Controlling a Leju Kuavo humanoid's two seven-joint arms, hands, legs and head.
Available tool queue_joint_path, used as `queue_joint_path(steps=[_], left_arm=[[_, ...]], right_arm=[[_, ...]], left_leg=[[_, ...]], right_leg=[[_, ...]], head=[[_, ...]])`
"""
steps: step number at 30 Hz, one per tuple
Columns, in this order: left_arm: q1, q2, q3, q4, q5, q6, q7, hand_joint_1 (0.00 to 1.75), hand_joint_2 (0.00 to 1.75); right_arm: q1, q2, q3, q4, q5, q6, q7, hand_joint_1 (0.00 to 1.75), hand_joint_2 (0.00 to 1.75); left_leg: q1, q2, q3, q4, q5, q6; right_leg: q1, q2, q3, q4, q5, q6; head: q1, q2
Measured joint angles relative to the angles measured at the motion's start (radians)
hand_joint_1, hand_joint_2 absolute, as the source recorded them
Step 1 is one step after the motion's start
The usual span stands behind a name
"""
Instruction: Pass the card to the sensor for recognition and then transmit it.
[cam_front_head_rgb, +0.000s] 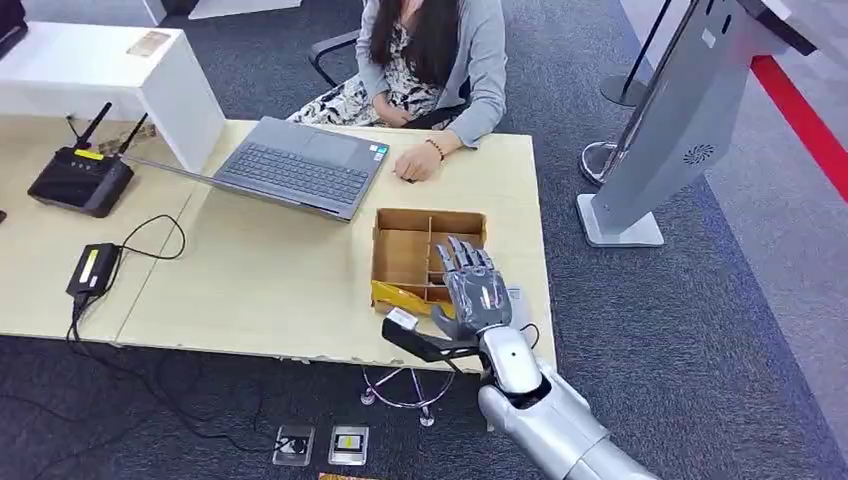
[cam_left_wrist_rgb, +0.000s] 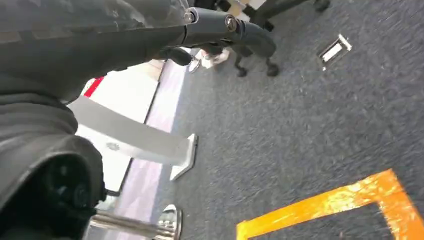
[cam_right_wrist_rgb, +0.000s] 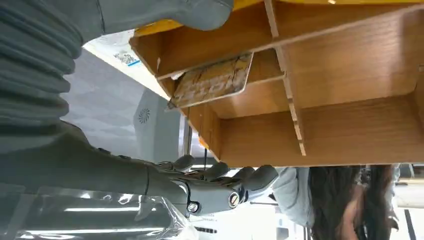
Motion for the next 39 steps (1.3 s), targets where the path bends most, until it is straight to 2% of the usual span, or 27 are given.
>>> queue_joint_path(steps=[1,2,3,4,24,25,26,27,32,33,35,36,37,39], left_arm=[[-0.006,-0.002,-0.004,0.000,-0.002,0.000,0.008,0.00,0.00],[-0.013,-0.004,-0.011,0.000,-0.004,0.000,0.015,0.00,0.00],[-0.019,-0.006,-0.017,0.000,-0.006,0.000,0.019,0.00,0.00],[-0.023,-0.008,-0.023,0.000,-0.009,0.000,0.023,0.00,0.00],[-0.095,-0.056,-0.119,0.000,-0.042,0.000,0.061,0.00,0.00],[-0.096,-0.058,-0.122,0.000,-0.044,0.000,0.061,0.00,0.00],[-0.098,-0.060,-0.123,0.000,-0.046,0.000,0.061,0.00,0.00],[-0.099,-0.061,-0.123,0.000,-0.046,0.000,0.060,0.00,0.00],[-0.111,-0.071,-0.129,0.000,-0.069,0.000,0.059,0.00,0.00],[-0.112,-0.074,-0.131,0.000,-0.073,0.000,0.059,0.00,0.00],[-0.116,-0.079,-0.132,0.000,-0.073,0.000,0.059,0.00,0.00],[-0.117,-0.080,-0.134,0.000,-0.073,0.000,0.058,0.00,0.00],[-0.118,-0.081,-0.138,0.000,-0.073,0.000,0.057,0.00,0.00],[-0.119,-0.084,-0.141,0.000,-0.073,0.000,0.052,0.00,0.00]], right_arm=[[-0.003,0.005,0.000,0.011,0.000,-0.003,-0.004,0.00,1.75],[-0.007,0.009,0.001,0.021,-0.003,-0.007,-0.009,0.12,1.75],[-0.011,0.012,0.001,0.030,-0.006,-0.010,-0.011,1.54,1.75],[-0.015,0.015,0.002,0.039,-0.009,-0.014,-0.015,1.75,1.75],[-0.066,0.076,0.026,0.225,-0.061,-0.056,-0.071,1.75,1.75],[-0.068,0.078,0.027,0.231,-0.061,-0.058,-0.070,1.26,1.75],[-0.069,0.078,0.028,0.237,-0.061,-0.062,-0.069,0.19,1.75],[-0.069,0.078,0.028,0.240,-0.061,-0.063,-0.067,0.00,1.75],[-0.069,0.078,0.034,0.272,-0.070,-0.106,-0.077,0.00,1.75],[-0.069,0.078,0.036,0.275,-0.071,-0.111,-0.081,0.00,0.00],[-0.070,0.080,0.038,0.280,-0.071,-0.116,-0.082,0.00,0.00],[-0.070,0.081,0.039,0.283,-0.071,-0.117,-0.083,0.00,1.75],[-0.071,0.082,0.040,0.286,-0.071,-0.117,-0.084,0.00,0.00],[-0.072,0.083,0.041,0.291,-0.072,-0.124,-0.091,0.00,0.00]], left_leg=[[0.000,0.000,0.000,0.000,0.000,0.000],[0.000,0.000,0.000,0.000,0.000,0.000],[0.000,0.000,0.000,0.000,0.000,0.000],[0.000,0.000,0.000,0.000,0.000,0.000],[0.000,0.000,0.000,0.000,0.000,0.000],[0.000,0.000,0.000,0.000,0.000,0.000],[0.000,0.000,0.000,0.000,0.000,0.000],[0.000,0.000,0.000,0.000,0.000,0.000],[0.000,0.000,0.000,0.000,0.000,0.000],[0.000,0.000,0.000,0.000,0.000,0.000],[0.000,0.001,0.000,0.000,0.000,0.000],[0.000,0.001,0.000,0.000,0.000,0.000],[0.000,0.001,0.000,0.000,0.000,0.000],[0.000,0.001,0.000,0.000,0.000,0.000]], right_leg=[[0.000,0.000,0.000,0.000,0.000,0.000],[0.000,0.000,0.000,0.000,0.000,0.000],[0.000,0.000,0.000,0.000,0.000,0.000],[0.000,0.000,0.000,0.000,0.000,0.000],[0.000,0.001,0.000,0.000,0.000,0.000],[0.000,0.001,0.000,0.000,0.000,0.000],[0.000,0.001,0.000,0.000,0.000,0.000],[0.000,0.001,0.000,0.000,0.000,0.000],[0.000,0.001,0.000,0.000,0.000,0.000],[0.000,0.001,0.000,0.000,0.000,0.000],[0.000,0.001,0.000,0.000,0.000,0.000],[0.000,0.001,0.000,0.000,0.000,0.000],[0.000,0.001,0.000,0.000,0.000,0.000],[0.000,0.001,0.000,0.000,0.000,0.000]], head=[[0.000,0.000],[0.000,0.000],[0.000,0.000],[0.000,0.000],[0.001,0.000],[0.000,0.000],[0.000,0.000],[0.001,0.000],[0.000,0.000],[0.000,0.000],[0.001,0.000],[0.000,0.000],[0.000,0.000],[0.000,0.000]])
